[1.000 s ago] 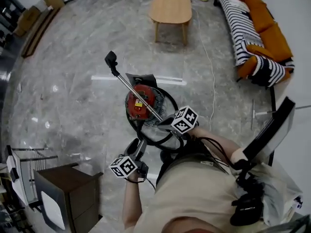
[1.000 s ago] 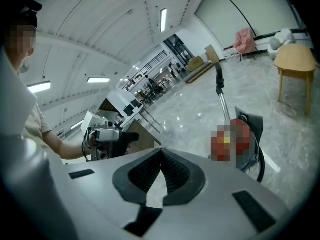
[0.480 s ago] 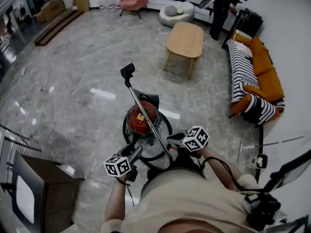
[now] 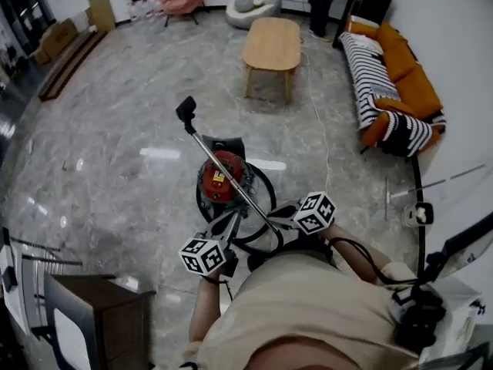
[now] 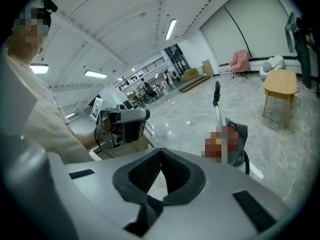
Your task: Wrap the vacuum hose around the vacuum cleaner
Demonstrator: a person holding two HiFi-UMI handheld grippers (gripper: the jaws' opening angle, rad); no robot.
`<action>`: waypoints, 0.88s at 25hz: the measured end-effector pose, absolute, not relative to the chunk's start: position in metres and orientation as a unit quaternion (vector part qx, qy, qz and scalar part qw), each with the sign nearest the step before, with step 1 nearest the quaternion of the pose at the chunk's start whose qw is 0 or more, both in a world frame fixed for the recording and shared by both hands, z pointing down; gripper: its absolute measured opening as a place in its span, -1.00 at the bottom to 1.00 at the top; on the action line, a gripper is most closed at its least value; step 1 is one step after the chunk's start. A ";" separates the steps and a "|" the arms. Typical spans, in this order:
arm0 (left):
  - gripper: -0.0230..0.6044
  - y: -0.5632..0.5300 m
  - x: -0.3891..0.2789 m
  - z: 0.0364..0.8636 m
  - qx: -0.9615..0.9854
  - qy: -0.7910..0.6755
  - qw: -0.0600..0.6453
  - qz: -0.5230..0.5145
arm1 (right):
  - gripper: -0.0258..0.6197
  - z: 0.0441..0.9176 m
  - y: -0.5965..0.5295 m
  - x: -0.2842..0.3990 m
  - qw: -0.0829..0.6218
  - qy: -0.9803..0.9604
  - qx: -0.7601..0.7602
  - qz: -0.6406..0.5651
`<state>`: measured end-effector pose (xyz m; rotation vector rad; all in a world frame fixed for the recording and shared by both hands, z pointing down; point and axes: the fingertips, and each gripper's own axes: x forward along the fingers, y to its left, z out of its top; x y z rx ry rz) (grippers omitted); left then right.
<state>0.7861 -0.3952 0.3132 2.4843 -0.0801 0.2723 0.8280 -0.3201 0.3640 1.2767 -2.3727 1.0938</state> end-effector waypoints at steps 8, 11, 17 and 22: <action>-0.91 -0.352 0.824 0.326 0.941 -0.044 0.306 0.136 | -0.91 0.381 -0.261 0.851 0.102 -0.824 0.409 0.378; -0.91 -0.316 0.857 0.315 0.948 -0.023 0.280 0.151 | -0.91 0.375 -0.227 0.871 0.081 -0.823 0.420 0.373; -0.91 -0.225 0.911 0.314 0.948 -0.025 0.269 0.170 | -0.91 0.375 -0.144 0.916 0.034 -0.820 0.434 0.371; -0.91 -0.165 0.907 0.319 0.940 -0.035 0.278 0.193 | -0.91 0.374 -0.102 0.928 0.007 -0.821 0.434 0.370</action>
